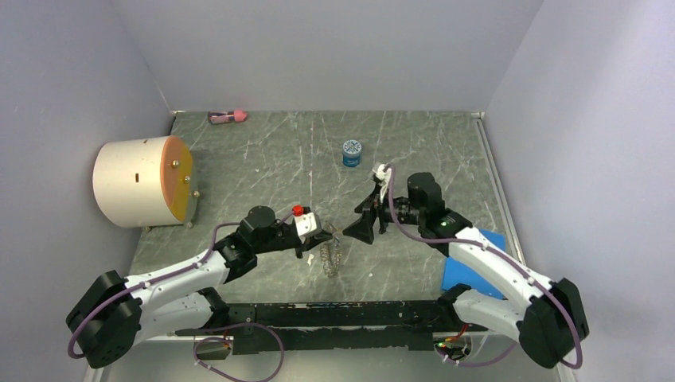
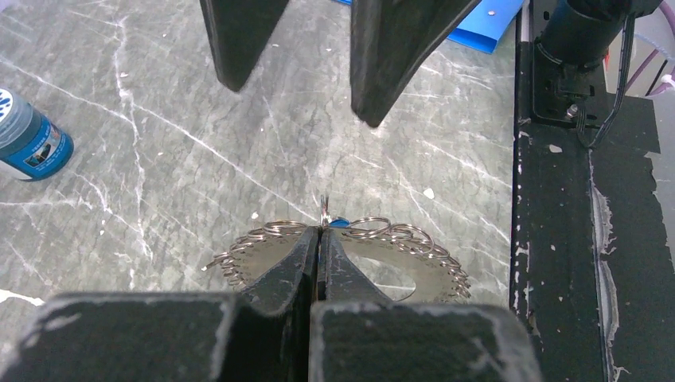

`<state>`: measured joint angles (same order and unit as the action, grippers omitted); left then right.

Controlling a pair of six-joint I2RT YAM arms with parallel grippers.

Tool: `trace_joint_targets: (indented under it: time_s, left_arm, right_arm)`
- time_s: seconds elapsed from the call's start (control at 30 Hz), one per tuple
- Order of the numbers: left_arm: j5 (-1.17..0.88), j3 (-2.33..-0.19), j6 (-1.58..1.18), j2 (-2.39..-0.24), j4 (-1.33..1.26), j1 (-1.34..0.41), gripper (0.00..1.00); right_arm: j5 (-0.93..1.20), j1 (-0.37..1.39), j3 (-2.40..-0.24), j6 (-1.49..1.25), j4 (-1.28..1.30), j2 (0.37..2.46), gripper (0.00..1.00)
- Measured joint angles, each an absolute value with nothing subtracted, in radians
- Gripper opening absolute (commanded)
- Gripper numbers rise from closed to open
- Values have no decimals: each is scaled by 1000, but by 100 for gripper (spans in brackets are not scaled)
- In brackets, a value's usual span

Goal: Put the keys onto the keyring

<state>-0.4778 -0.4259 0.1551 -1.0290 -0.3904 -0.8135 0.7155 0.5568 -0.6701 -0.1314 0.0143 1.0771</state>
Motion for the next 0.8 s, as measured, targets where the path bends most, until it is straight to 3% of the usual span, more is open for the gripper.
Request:
trace_joint_targets:
  time_s: [0.3, 0.8]
  left_arm:
    - [-500, -408, 135, -1029, -437, -813, 3]
    - [-584, -390, 110, -1039, -538, -815, 3]
  right_arm:
    - [607, 551, -616, -123, -81, 930, 99]
    - [741, 550, -475, -133, -272, 903, 96]
